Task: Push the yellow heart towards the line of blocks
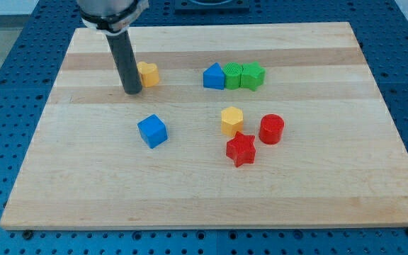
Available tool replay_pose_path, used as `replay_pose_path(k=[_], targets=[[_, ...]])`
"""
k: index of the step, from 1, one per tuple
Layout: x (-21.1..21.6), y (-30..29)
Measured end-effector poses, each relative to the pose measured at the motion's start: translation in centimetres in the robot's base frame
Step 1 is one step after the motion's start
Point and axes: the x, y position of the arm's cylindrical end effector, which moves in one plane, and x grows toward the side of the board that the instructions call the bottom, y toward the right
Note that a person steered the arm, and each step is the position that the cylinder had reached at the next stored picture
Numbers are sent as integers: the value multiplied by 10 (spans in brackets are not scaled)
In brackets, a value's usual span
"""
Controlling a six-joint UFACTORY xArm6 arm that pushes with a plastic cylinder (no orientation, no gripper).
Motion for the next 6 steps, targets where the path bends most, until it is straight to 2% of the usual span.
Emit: replay_pose_path(k=[2, 6], targets=[[-26, -14], [-18, 51]])
